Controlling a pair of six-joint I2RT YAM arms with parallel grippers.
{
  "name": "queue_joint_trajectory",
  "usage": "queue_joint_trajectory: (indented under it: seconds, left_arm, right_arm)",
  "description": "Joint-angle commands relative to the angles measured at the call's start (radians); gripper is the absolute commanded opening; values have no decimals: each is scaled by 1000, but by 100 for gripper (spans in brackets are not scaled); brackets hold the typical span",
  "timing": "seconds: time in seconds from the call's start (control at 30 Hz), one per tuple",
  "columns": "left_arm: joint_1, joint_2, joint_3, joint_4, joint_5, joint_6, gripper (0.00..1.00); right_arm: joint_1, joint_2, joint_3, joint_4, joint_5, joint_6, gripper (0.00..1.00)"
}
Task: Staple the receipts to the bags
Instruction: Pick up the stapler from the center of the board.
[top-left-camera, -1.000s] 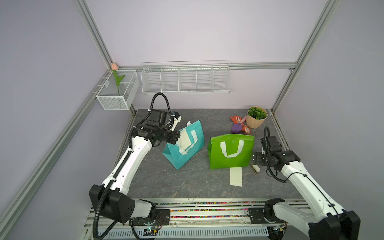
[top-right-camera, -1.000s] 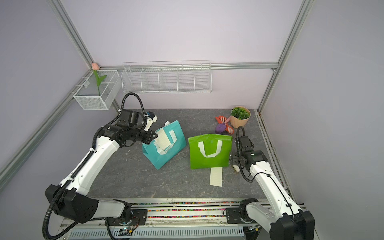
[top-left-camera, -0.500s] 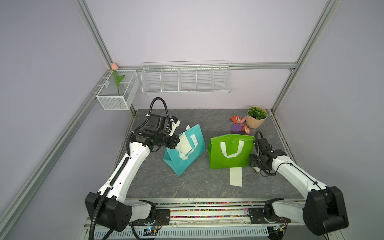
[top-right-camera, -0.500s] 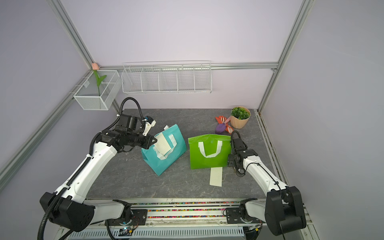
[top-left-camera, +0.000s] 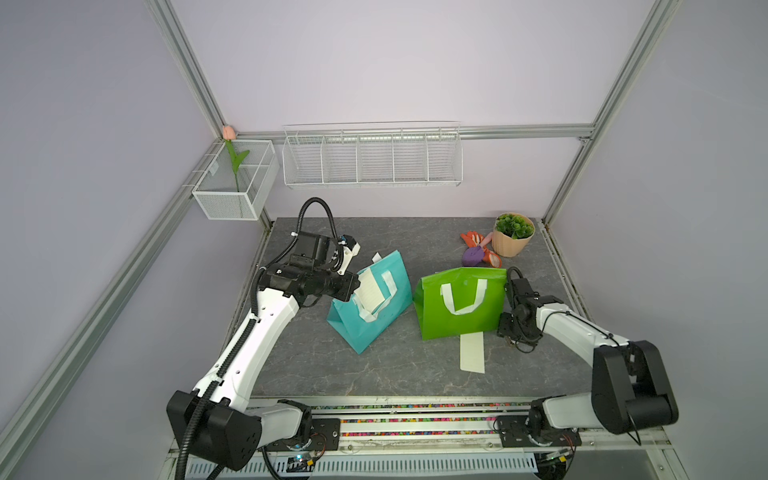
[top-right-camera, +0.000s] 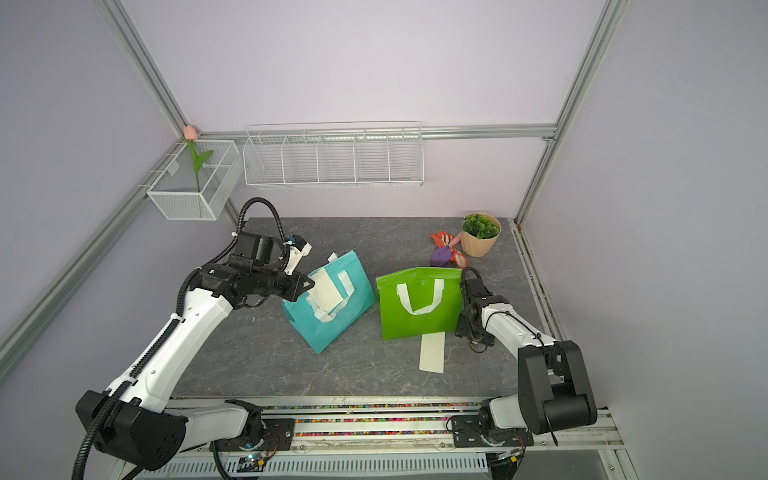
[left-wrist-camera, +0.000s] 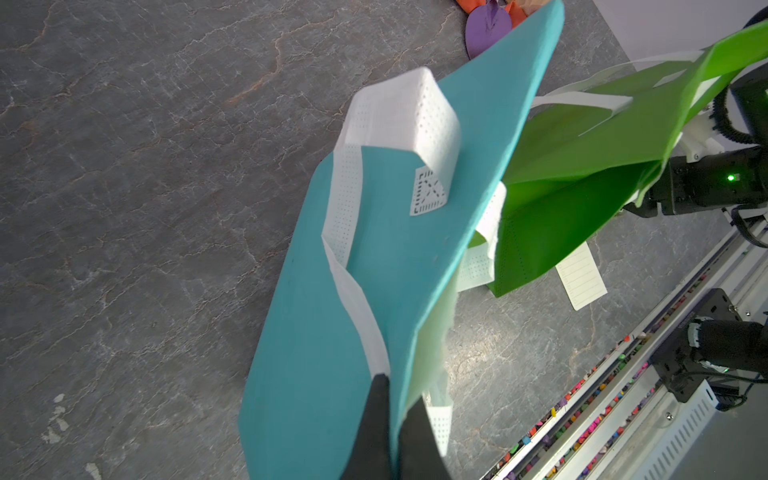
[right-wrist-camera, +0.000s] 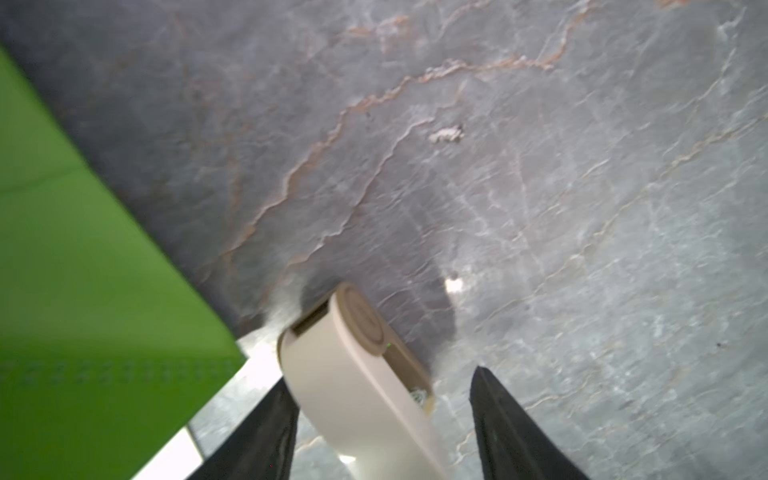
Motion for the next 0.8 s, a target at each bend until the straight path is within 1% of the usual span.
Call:
queue_joint_trajectory:
  seconds: [0.0,0.13,0.2,0.27,0.3,0.33,0.37,0.4,0.5,0.53,0.6,0.67,0.77]
  left_arm:
    - [1,-24,-18,12,10,-11,0]
    - [2,-13,-16,11,17,-11,0]
    - [1,-10,-13,8,20,-11,0]
    - [-6,-16,-13,7,20,-10,0]
    - [-9,-19,-15,8,20,-11,0]
    - [-11,-22,-17,10,20,-10,0]
    - [-12,-24,-19,11,19,-10,0]
    - [-12,-23,-21,10,18,-10,0]
    - [-16,-17,-18,8,19,-10,0]
    - [-17,-15,-20,8,21,-10,0]
    - [-20,-9,-22,7,23,-10,0]
    - [-21,-2,-21,3,20,-10,0]
    - [-20,1,-19,0,9,-10,0]
  right_arm:
    - [-24,17,-9,15,-23,35,60]
    - [-45,39,4,13,-47,25,53]
    - [-51,39,8,21,-47,25,45]
    - [-59,50,21,21,-60,15,43]
    - [-60,60,35,12,-62,7,45]
    - [-61,67,46,3,-61,0,54]
    - [-61,71,55,-1,-59,-6,67]
    - [-61,70,57,-2,-56,-8,70]
    - [-61,69,65,-10,-42,-11,64]
    - [-61,70,67,-13,-39,-12,61]
    - [-63,70,70,-17,-36,-13,50]
    - [-63,82,74,-23,-48,-20,47]
    - [-63,98,72,-32,-61,-25,46]
